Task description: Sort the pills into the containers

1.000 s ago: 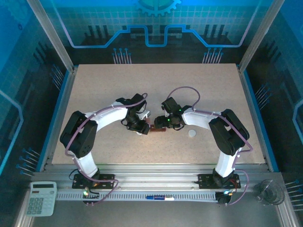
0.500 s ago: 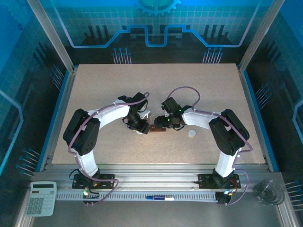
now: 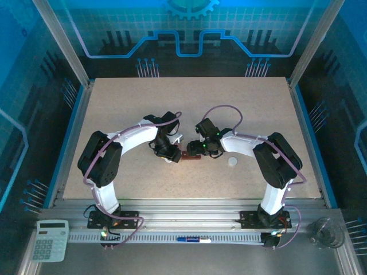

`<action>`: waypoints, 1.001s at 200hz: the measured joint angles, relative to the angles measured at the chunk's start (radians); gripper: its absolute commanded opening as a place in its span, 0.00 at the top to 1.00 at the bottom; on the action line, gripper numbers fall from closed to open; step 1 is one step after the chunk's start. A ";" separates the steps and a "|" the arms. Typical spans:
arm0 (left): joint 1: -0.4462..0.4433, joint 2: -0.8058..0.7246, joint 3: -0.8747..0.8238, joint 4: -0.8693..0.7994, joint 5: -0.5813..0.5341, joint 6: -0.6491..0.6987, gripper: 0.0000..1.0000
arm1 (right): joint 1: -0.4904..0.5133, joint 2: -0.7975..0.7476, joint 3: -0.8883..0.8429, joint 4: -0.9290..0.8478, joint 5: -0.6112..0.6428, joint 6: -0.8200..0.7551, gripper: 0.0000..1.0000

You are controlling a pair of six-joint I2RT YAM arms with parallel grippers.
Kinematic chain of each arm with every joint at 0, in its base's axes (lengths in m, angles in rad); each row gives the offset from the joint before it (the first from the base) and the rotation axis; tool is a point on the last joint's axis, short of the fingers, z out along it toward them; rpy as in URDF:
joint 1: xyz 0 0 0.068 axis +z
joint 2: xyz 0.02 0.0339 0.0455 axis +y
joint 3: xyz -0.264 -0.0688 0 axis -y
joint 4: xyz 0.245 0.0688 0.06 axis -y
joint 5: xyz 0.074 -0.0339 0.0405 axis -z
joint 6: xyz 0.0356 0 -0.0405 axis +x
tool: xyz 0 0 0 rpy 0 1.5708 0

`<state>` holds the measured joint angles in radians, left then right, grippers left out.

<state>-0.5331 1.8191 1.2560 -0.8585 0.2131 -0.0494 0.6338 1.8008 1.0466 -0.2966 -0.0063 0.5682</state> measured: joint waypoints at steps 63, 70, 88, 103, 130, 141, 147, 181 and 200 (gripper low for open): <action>0.000 0.002 0.004 -0.004 0.000 0.001 1.00 | 0.000 0.000 0.000 0.002 0.000 0.000 0.18; 0.000 0.003 0.007 -0.005 0.000 0.001 1.00 | 0.000 0.000 -0.001 0.002 0.001 0.001 0.18; 0.000 0.006 0.013 -0.005 0.000 0.001 1.00 | 0.000 0.000 -0.001 0.002 0.001 0.001 0.18; 0.000 0.006 0.013 -0.005 0.000 0.001 1.00 | 0.000 0.000 -0.001 0.002 0.001 0.001 0.18; 0.000 0.007 0.013 -0.004 0.000 0.001 1.00 | 0.000 0.000 -0.001 0.002 0.001 0.002 0.18; 0.000 0.007 0.013 -0.003 0.000 0.000 1.00 | 0.000 0.000 -0.001 0.002 0.002 0.004 0.18; 0.000 0.007 0.013 -0.002 0.000 0.000 1.00 | 0.000 0.000 -0.001 0.002 0.001 0.004 0.18; 0.000 0.006 -0.009 0.028 0.005 0.000 1.00 | 0.000 -0.001 -0.003 0.006 0.002 0.011 0.18; -0.001 0.000 -0.030 0.056 0.014 -0.001 1.00 | 0.000 -0.002 -0.006 0.011 0.002 0.016 0.18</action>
<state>-0.5339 1.8187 1.2263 -0.8028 0.2268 -0.0502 0.6342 1.7992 1.0405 -0.2855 -0.0044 0.5838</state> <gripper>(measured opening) 0.462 0.823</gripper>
